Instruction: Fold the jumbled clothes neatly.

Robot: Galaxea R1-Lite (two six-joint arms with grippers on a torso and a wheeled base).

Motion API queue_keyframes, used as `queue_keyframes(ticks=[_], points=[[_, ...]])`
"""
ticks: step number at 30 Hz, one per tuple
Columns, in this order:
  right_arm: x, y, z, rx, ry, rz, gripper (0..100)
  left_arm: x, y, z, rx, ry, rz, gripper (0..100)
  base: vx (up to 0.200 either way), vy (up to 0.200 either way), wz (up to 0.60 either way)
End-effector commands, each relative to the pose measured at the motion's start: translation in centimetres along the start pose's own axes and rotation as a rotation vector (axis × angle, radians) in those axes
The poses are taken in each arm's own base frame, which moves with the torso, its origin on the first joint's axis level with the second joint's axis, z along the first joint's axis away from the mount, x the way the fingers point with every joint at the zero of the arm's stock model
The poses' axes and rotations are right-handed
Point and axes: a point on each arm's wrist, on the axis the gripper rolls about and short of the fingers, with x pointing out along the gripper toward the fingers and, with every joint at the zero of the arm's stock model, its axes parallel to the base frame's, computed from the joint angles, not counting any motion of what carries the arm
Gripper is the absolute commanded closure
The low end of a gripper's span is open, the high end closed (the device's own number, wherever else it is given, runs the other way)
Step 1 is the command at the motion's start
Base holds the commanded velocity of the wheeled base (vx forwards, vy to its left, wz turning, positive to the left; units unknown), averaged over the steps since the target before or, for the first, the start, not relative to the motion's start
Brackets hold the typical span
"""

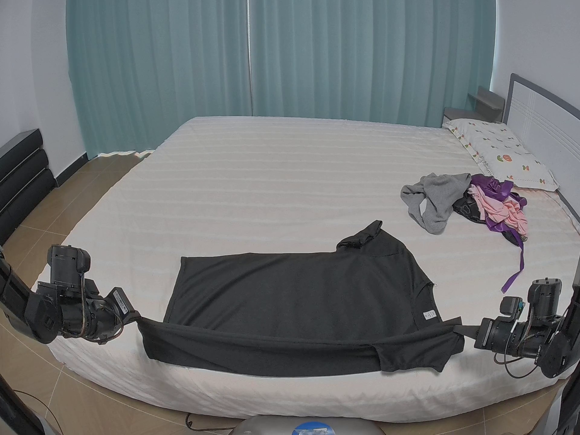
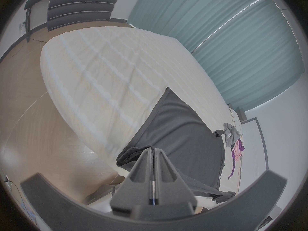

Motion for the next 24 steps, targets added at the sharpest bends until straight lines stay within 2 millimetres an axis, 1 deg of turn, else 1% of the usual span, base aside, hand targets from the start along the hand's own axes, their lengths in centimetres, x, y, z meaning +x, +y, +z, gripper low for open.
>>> queue_keyframes(ticks=[1, 7, 12, 14, 16, 17, 18, 19, 20, 21, 22, 24], points=[[-1.3, 0.8, -0.3, -0.003, 0.020, -0.002, 100, -0.6, 0.1, -0.3, 0.002, 0.013, 0.009, 100, 0.000, 0.000, 0.00], [-2.3, 1.0, -0.7, -0.031, 0.056, -0.019, 100, -0.8, 0.5, -0.9, 0.017, 0.056, 0.044, 100, 0.000, 0.000, 0.00], [-2.0, 0.9, -0.6, -0.030, 0.059, -0.023, 100, -0.6, 0.5, -0.7, 0.016, 0.058, 0.046, 100, 0.000, 0.000, 0.00], [-1.1, 0.6, -0.3, -0.025, 0.071, -0.024, 100, 0.1, 0.3, -0.4, 0.012, 0.060, 0.050, 100, 0.000, 0.000, 0.00], [-1.1, 0.6, -0.3, -0.025, 0.071, -0.024, 100, 0.2, 0.3, -0.3, 0.012, 0.062, 0.051, 100, 0.000, 0.000, 0.00], [0.2, 0.1, 0.2, -0.021, 0.075, -0.030, 100, 1.3, 0.2, 0.2, 0.004, 0.069, 0.059, 100, 0.000, 0.000, 0.00], [0.2, 0.1, 0.2, -0.021, 0.075, -0.030, 100, 1.3, 0.2, 0.2, 0.004, 0.069, 0.059, 100, 0.000, 0.000, 0.00], [1.2, -0.2, 0.6, -0.021, 0.078, -0.032, 100, 2.0, 0.2, 0.4, 0.001, 0.074, 0.064, 100, 0.000, 0.000, 0.00], [1.7, -0.4, 0.7, -0.020, 0.081, -0.032, 100, 2.4, 0.2, 0.6, -0.001, 0.075, 0.063, 100, 0.000, 0.000, 0.00], [1.7, -0.4, 0.7, -0.020, 0.081, -0.032, 100, 2.4, 0.2, 0.6, -0.001, 0.075, 0.063, 100, 0.000, 0.000, 0.00], [2.7, -0.7, 1.1, -0.022, 0.082, -0.030, 100, 3.1, 0.1, 0.9, -0.003, 0.077, 0.063, 100, 0.000, 0.000, 0.00], [3.5, -0.8, 1.3, -0.027, 0.087, -0.024, 100, 3.9, 0.0, 1.2, -0.003, 0.083, 0.066, 100, 0.000, 0.000, 0.00]])
